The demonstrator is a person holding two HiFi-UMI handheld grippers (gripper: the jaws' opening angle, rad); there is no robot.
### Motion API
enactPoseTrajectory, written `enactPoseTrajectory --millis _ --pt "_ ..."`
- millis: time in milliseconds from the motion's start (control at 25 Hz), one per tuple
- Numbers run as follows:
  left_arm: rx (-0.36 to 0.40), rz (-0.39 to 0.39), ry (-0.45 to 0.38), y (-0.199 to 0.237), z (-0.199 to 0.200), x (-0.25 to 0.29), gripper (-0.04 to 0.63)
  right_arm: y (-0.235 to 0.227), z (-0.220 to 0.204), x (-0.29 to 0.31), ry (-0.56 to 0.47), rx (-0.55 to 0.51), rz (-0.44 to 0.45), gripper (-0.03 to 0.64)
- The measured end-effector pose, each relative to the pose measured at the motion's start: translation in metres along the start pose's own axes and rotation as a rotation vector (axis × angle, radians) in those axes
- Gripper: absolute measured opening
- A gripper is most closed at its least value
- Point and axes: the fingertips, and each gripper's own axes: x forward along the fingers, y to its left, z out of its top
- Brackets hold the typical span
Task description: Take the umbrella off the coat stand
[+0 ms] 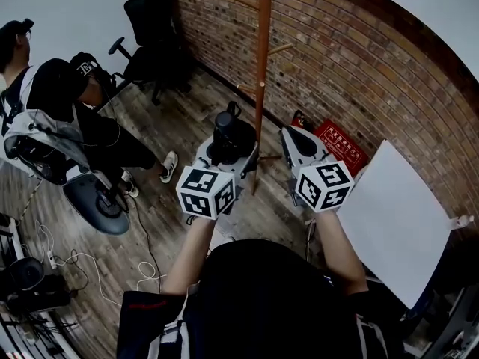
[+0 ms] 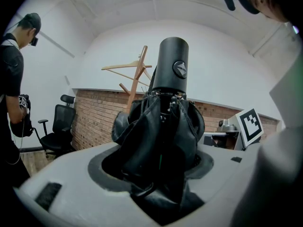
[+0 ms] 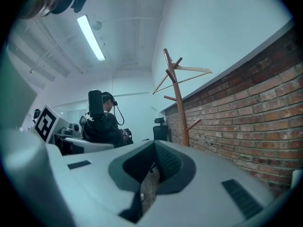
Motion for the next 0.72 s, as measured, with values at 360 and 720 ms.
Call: enactPoseTrajectory --millis 360,720 --pt "0.007 -0.02 0.017 0.022 0.003 -0.011 0.301 0.016 0.001 0.019 -0.012 0.018 -0.019 0.029" --pt "0.002 -0.044 0.024 0.031 -0.007 -0.017 0.301 0.026 -0.009 0.024 -0.007 0.009 -0.036 0.028"
